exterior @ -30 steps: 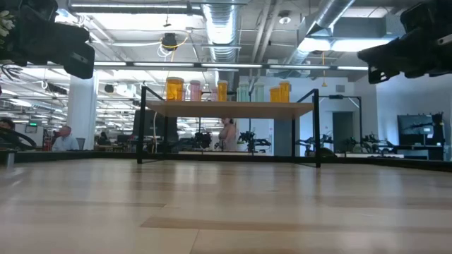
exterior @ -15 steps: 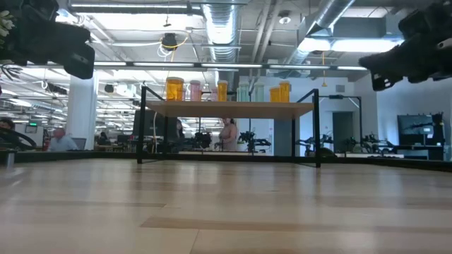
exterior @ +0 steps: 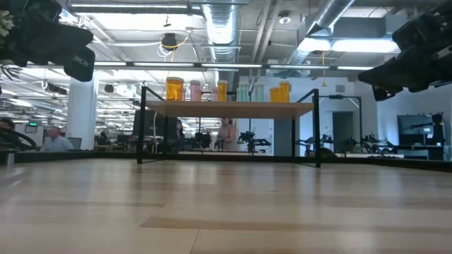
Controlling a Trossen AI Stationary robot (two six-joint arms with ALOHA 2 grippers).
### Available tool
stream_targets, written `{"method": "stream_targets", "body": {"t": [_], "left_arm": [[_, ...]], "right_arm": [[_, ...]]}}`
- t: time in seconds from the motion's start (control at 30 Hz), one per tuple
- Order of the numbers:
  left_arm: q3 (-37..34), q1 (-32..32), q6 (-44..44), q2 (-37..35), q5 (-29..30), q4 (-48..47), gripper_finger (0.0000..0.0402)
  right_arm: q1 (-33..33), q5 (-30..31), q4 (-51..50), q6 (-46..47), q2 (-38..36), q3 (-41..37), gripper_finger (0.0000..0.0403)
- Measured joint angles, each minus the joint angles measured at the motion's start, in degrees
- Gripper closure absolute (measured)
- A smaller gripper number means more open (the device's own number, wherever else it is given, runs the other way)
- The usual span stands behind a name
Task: Pick and place medicine bottles onto shelf by color
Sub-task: Return to Home Position
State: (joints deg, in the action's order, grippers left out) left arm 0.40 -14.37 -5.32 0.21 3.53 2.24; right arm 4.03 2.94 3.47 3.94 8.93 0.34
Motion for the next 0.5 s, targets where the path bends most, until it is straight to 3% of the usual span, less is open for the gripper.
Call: {"method": "stream_targets", "body": {"t": [0.5], "left_arm": [[0.0, 0.0, 1.2, 0.0, 0.1, 0.0, 0.0401]], "right_arm": [[-0.1, 0.0, -0.6, 0.6, 0.0, 0.0, 0.0373]]}}
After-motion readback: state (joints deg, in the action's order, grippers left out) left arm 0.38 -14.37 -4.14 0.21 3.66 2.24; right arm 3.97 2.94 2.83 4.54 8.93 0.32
